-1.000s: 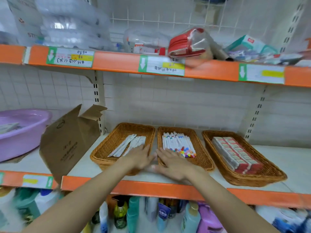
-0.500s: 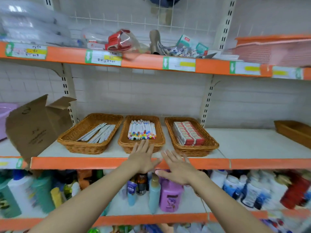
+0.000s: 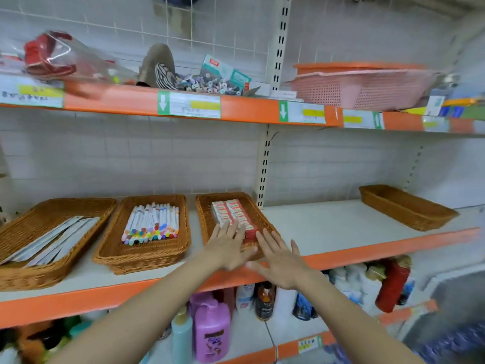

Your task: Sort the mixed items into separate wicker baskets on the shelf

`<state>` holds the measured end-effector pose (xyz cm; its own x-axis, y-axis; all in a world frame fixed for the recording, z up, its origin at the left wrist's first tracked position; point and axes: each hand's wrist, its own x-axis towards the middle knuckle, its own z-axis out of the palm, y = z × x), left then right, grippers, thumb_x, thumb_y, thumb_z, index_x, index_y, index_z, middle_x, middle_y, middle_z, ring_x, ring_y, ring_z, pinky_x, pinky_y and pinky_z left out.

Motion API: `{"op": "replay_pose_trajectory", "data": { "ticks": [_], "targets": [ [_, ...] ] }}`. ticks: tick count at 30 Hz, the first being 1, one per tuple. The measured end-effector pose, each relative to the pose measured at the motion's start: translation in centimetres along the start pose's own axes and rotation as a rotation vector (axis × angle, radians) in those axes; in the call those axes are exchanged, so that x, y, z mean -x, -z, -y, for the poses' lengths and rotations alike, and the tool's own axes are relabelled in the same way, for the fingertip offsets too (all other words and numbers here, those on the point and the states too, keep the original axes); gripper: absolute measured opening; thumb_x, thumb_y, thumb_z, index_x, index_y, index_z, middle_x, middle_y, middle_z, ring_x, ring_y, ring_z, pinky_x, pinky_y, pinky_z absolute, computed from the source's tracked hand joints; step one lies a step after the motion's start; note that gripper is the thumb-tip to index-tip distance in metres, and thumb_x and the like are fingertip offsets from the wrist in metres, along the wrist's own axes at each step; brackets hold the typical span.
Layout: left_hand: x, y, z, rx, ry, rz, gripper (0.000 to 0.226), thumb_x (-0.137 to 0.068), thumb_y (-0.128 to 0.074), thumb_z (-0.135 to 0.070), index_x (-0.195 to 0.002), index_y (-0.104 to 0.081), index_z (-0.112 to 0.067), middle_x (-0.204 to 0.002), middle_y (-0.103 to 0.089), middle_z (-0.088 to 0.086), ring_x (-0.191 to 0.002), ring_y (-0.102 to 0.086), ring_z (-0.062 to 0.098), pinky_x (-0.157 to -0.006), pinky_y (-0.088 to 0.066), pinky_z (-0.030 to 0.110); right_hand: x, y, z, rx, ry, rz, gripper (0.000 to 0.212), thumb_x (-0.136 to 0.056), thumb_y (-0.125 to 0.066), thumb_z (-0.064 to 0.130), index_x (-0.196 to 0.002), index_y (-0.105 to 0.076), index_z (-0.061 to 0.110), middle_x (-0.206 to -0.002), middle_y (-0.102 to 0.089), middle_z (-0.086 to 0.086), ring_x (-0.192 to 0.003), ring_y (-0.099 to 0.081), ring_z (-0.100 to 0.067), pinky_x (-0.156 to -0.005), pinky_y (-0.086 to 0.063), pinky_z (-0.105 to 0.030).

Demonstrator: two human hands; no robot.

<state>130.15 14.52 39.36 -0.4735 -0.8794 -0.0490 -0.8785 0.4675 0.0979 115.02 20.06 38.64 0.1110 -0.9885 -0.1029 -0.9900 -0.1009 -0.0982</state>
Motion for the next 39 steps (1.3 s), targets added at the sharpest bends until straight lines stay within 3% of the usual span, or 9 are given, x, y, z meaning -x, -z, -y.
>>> {"op": "replay_pose_trajectory", "data": {
  "ticks": [12,17,25,32,39],
  "targets": [
    [-11.7,-1.8,-9.9,-0.031,-0.196,0.038,0.074,-0.098,-0.018,-0.059,-0.153,0.007,-0.016,-0.16,0.016,0.006,-0.147,0.017,0.022,-0.118,0.011,0.04,-1.1,0.0,-13.5,-0.042,-0.205,0.001,0.083,-0.093,-0.022,0.069,-0.152,0.017,0.026,-0.159,0.022,0.004,-0.147,0.019,-0.014,-0.117,0.009,-0.05],
    [-15.0,-2.3,-15.1,-0.124,-0.215,0.01,0.07,-0.1,-0.019,-0.054,-0.153,0.006,-0.015,-0.16,0.014,0.006,-0.147,0.016,0.022,-0.118,0.013,0.042,-0.7,-0.1,-19.2,-0.039,-0.219,0.001,0.081,-0.094,-0.023,0.068,-0.152,0.016,0.026,-0.159,0.022,0.003,-0.147,0.018,-0.016,-0.117,0.009,-0.05],
    [-19.8,-3.8,-26.9,-0.058,-0.197,0.097,0.069,-0.101,-0.018,-0.053,-0.153,0.007,-0.017,-0.16,0.015,0.006,-0.147,0.014,0.023,-0.118,0.01,0.042,1.8,1.3,-32.2,-0.043,-0.205,0.03,0.081,-0.094,-0.025,0.067,-0.153,0.012,0.026,-0.16,0.019,0.002,-0.147,0.016,-0.016,-0.117,0.007,-0.05],
    [-22.9,-5.0,-37.5,0.024,-0.204,0.077,0.069,-0.1,-0.018,-0.054,-0.153,0.005,-0.016,-0.161,0.012,0.007,-0.148,0.012,0.023,-0.119,0.008,0.042,5.0,1.8,-43.0,-0.025,-0.232,0.009,0.079,-0.095,-0.027,0.065,-0.154,0.009,0.026,-0.16,0.021,0.002,-0.147,0.018,-0.017,-0.117,0.008,-0.049],
    [-27.1,-4.7,-43.1,-0.02,-0.227,0.099,0.068,-0.101,-0.018,-0.052,-0.153,0.007,-0.016,-0.16,0.014,0.007,-0.148,0.013,0.023,-0.119,0.008,0.042,4.9,2.5,-50.0,-0.056,-0.236,-0.033,0.072,-0.1,-0.024,0.057,-0.154,0.009,0.024,-0.159,0.023,0.001,-0.146,0.02,-0.017,-0.117,0.006,-0.048]
  ]
}}
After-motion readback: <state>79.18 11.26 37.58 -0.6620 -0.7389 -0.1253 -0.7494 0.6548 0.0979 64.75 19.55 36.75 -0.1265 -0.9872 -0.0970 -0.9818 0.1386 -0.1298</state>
